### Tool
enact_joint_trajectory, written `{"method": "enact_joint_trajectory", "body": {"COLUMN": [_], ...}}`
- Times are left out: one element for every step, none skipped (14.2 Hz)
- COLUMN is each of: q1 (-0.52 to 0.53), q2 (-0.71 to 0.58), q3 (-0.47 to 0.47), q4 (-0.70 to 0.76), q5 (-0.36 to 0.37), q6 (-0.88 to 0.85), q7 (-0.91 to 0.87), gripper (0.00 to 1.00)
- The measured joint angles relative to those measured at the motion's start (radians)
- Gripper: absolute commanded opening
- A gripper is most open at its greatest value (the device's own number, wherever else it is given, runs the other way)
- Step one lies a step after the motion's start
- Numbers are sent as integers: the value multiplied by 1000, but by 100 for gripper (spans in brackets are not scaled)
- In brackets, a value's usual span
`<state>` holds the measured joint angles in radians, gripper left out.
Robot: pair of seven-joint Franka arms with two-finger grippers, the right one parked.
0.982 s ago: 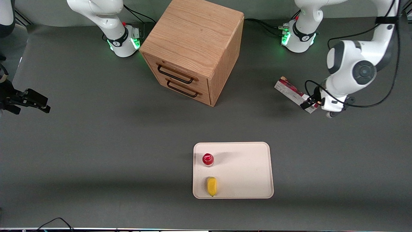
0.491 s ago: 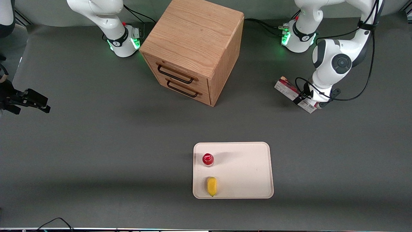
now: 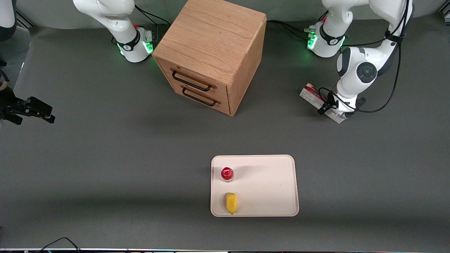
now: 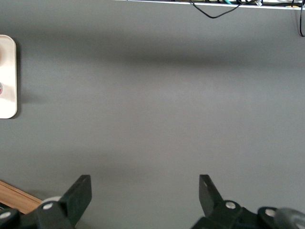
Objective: Place red cookie box on tray
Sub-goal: 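Close the left gripper on the cookie box's end and lift it, then carry the upright cookie box with the left gripper over the white tray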
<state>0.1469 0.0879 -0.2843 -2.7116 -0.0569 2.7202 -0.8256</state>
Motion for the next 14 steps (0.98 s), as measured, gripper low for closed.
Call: {"method": "enact_joint_trajectory", "body": {"q1": [0, 0, 0, 0, 0, 0, 0, 0, -1, -1, -2, -2, -2, -2], "q2": [0, 0, -1, -2, -3, -5, -6, -7, -8, -9, -10, -10, -10, -10], "q3": [0, 0, 0, 0, -1, -2, -6, -13, -20, -24, -27, -27, -28, -32], "q4": [1, 4, 13, 26, 44, 68, 95, 124, 154, 180, 204, 232, 265, 301], "q5": [0, 0, 0, 0, 0, 1, 1, 1, 2, 3, 3, 3, 3, 3], "q6": [-3, -10, -29, -58, -92, -133, -177, -221, -256, -274, -279, -280, -280, -281], "q7": [0, 0, 0, 0, 1, 1, 1, 1, 7, 26, 62, 102, 139, 172], "gripper": [0, 0, 0, 0, 0, 0, 0, 0, 0, 0, 0, 0, 0, 0]}}
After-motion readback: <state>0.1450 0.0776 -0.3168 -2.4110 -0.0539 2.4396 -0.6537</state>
